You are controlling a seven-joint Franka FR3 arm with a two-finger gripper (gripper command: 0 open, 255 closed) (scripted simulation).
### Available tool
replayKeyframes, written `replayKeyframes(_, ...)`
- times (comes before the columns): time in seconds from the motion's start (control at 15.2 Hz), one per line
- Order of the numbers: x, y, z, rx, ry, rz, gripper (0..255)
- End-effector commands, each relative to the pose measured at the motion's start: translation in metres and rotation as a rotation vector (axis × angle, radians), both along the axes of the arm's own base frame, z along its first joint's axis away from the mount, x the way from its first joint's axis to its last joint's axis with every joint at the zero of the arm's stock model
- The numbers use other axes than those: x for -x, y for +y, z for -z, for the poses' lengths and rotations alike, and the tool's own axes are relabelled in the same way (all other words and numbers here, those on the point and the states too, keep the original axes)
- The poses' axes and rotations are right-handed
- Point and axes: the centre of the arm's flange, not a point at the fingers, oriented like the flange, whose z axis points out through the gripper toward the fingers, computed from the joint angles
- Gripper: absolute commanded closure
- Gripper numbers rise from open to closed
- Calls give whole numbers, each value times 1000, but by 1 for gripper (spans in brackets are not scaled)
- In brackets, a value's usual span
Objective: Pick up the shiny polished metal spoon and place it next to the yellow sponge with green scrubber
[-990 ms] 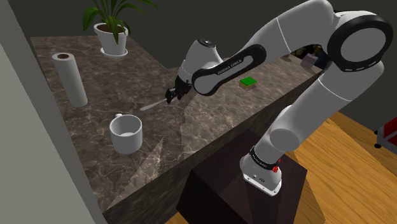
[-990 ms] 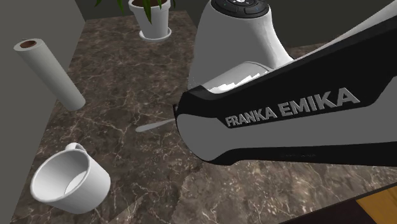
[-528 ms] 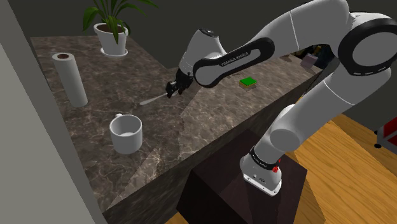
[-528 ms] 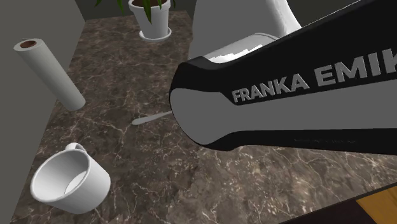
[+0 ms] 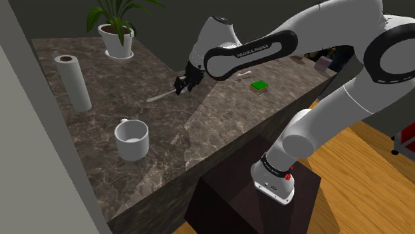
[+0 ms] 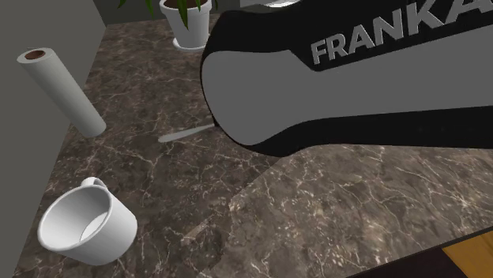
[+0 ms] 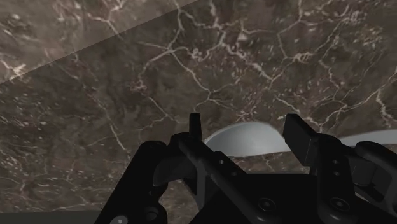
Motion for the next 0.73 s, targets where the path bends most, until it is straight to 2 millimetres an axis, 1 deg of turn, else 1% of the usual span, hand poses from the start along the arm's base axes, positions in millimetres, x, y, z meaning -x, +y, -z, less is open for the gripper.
replayKeyframes(0.0,1,1,-6,0,1,0,255)
replayKeyframes(0.66,42,-125,-6,0,1,0,255)
